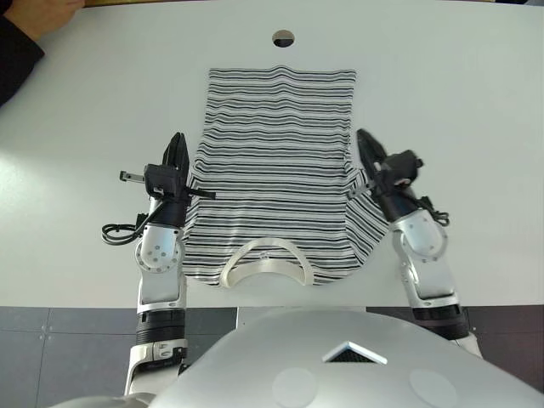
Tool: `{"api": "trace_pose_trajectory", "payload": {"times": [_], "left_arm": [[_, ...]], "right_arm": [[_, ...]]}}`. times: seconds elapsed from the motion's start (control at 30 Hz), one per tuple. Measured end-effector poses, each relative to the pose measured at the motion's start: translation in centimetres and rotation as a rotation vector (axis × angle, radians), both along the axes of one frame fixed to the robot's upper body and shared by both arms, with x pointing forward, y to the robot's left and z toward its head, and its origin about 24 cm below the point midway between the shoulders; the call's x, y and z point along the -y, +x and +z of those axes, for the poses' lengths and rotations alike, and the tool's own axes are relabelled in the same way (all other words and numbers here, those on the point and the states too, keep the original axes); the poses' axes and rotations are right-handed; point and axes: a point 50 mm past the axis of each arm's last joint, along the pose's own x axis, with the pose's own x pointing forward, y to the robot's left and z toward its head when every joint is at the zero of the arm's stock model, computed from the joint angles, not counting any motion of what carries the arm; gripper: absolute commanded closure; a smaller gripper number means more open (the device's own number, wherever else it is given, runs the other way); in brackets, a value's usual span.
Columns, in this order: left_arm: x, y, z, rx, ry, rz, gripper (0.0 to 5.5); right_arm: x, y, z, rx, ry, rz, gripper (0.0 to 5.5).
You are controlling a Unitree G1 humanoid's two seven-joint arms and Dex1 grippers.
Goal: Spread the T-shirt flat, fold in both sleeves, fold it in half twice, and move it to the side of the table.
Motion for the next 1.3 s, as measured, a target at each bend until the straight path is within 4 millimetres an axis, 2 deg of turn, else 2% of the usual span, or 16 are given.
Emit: {"api": "trace_pose_trajectory", "payload": {"times": [0.13, 0.2, 0.27, 0.37, 0.5, 0.57, 0.7, 0.9, 1.0, 1.07, 1.17, 1.23, 1.3], "left_arm": [[0.5, 0.5, -0.6, -0.051, -0.013, -0.016, 5.37], [0.5, 0.6, -0.8, -0.069, -0.022, -0.022, 5.37], [0.6, 0.7, -1.0, -0.076, -0.025, -0.026, 5.37], [0.7, 0.8, -1.0, -0.08, -0.028, -0.03, 5.37], [0.6, 0.9, -0.7, -0.073, -0.041, -0.027, 5.37], [0.6, 0.9, -0.5, -0.07, -0.045, -0.025, 5.37], [0.3, 1.0, 0.0, -0.054, -0.047, -0.017, 5.37], [-1.2, 1.5, 0.5, -0.07, -0.038, 0.013, 5.37], [-1.9, 1.7, -0.4, -0.205, -0.005, -0.01, 5.37], [-2.5, 1.6, -0.9, -0.312, -0.019, -0.038, 5.02], [-3.5, 0.0, -0.9, -0.497, -0.044, -0.146, 4.51], [-3.5, -1.4, 0.1, -0.569, -0.051, -0.282, 4.19], [-4.0, -2.8, 1.1, -0.604, -0.022, -0.404, 3.87]], "right_arm": [[-1.8, -0.7, -1.7, -0.073, -0.08, 0.112, 5.4], [-1.7, -0.4, -2.2, -0.084, -0.146, 0.113, 5.4], [-1.3, -0.4, -3.6, -0.114, -0.272, 0.106, 5.4], [-1.1, 0.0, -4.0, -0.099, -0.383, 0.103, 5.4], [0.9, 0.2, -4.0, -0.103, -0.481, 0.054, 5.4], [2.9, 0.1, -3.9, -0.116, -0.53, 0.014, 5.4], [5.7, -0.8, -3.6, -0.134, -0.596, -0.022, 5.4], [6.3, -2.2, -3.5, -0.154, -0.594, -0.026, 5.4], [6.1, -2.5, -3.4, -0.158, -0.588, -0.021, 5.4], [6.0, -2.8, -3.4, -0.159, -0.584, -0.02, 5.4], [6.5, -3.3, -2.6, -0.099, -0.523, -0.084, 5.4], [6.6, -2.1, 1.3, 0.103, -0.378, -0.184, 5.4], [6.4, -1.9, 3.8, 0.233, -0.274, -0.209, 5.4]]}}
